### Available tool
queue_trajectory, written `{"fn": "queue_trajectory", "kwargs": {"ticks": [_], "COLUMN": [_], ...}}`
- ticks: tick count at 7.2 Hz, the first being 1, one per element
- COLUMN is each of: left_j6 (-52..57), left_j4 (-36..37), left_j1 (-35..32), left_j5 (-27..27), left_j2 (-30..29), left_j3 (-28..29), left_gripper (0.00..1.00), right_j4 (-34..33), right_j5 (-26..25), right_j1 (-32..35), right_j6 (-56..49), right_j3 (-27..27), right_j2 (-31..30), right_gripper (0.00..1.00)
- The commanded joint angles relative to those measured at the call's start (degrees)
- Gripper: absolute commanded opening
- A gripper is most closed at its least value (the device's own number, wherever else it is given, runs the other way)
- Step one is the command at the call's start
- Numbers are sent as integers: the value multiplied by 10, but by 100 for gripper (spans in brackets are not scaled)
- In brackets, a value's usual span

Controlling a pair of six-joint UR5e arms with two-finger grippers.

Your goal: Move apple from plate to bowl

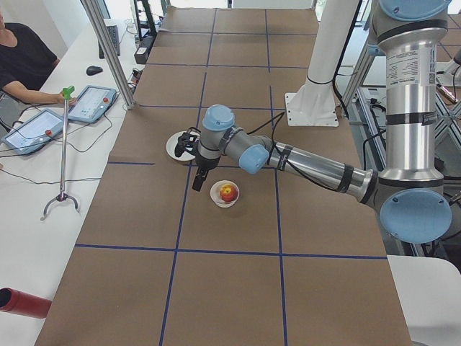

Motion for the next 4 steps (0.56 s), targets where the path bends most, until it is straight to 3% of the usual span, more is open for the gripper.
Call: {"fn": "queue_trajectory", "kwargs": {"ticks": [1,2,4], "left_j6": [171,227,241], "left_j4": [125,128,120], "left_j1": [-107,-133,-159], "left_j5": [-11,-26,-112], "left_j2": [-34,-16,35], "left_j3": [62,97,146], "left_gripper": [100,100,100], "right_j4": [0,0,0], "right_j5": [0,0,0], "right_j1": [0,0,0], "right_j6": [0,0,0], "right_j3": [0,0,0], "right_j2": [-1,-1,0], "right_gripper": [100,100,100]}}
